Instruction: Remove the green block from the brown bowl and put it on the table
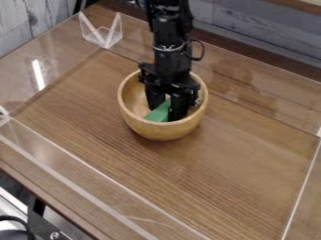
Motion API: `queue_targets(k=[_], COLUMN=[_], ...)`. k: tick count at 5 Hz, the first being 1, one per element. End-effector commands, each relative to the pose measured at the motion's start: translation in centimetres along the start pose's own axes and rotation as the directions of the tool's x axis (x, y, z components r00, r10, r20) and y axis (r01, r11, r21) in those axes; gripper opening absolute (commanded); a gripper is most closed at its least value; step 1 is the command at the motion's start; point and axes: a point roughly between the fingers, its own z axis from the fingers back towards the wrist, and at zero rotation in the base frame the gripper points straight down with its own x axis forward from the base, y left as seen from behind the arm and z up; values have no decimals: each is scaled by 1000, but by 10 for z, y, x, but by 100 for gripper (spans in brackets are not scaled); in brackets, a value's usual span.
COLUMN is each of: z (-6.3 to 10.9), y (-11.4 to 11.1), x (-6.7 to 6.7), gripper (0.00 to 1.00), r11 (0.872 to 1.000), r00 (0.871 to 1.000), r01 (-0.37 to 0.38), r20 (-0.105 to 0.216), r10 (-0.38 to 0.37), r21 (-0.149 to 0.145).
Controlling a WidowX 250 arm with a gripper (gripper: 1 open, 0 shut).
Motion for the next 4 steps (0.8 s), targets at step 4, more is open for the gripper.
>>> queue_targets(k=[4], z=[-14], y=[-11], x=[6], gripper=[0], r11=[999], r00=[999], r01=[45], r20=[-22], r10=[-45], r21=[12])
